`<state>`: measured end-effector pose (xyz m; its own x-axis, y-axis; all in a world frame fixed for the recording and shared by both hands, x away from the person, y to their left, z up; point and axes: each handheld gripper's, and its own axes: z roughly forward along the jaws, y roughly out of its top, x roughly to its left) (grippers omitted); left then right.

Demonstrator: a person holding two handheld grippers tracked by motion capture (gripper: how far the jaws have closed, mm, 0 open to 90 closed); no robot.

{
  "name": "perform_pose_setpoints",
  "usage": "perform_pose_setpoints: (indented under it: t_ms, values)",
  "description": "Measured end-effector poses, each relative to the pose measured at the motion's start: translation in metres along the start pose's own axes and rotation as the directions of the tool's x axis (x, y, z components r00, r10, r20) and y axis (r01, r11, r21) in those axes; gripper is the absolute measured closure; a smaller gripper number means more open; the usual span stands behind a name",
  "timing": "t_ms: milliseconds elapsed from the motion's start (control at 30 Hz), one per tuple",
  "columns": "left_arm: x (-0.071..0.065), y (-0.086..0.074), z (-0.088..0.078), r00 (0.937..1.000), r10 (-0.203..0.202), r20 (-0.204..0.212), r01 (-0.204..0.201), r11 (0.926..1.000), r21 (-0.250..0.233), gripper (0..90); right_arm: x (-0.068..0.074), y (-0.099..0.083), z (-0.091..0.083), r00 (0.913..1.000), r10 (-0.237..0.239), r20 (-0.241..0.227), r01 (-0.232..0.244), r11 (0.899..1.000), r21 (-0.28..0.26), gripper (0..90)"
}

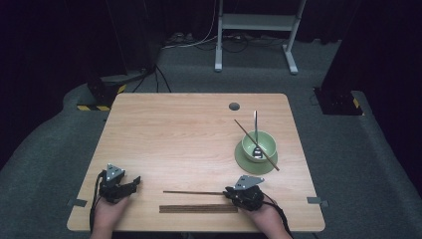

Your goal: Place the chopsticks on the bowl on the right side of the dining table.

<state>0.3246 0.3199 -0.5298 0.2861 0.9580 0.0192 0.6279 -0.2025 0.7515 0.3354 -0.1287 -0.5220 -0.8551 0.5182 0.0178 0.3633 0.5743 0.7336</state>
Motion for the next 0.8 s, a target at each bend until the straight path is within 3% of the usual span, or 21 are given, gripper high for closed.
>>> perform_pose_setpoints:
  t_ms: [500, 633, 800]
  values:
    - [0.000, 0.000, 0.000, 1.0000, -0.004, 0.002, 0.004, 1.0000, 0.002, 30.9, -0.007, 0.000, 0.000, 0.9974, 0.044, 0.056, -0.044, 0.999, -0.013, 83.2]
    - [0.000, 0.000, 0.000, 1.0000, -0.001, -0.003, 0.001, 1.0000, 0.001, 31.0, -0.009, -0.001, -0.001, 0.9960, 0.060, 0.066, -0.060, 0.998, 0.001, 73.8]
    - [0.000, 0.000, -0.001, 1.0000, -0.001, -0.003, 0.001, 1.0000, 0.002, 31.1, -0.011, -0.007, -0.006, 0.9968, 0.047, 0.064, -0.047, 0.999, -0.004, 71.2]
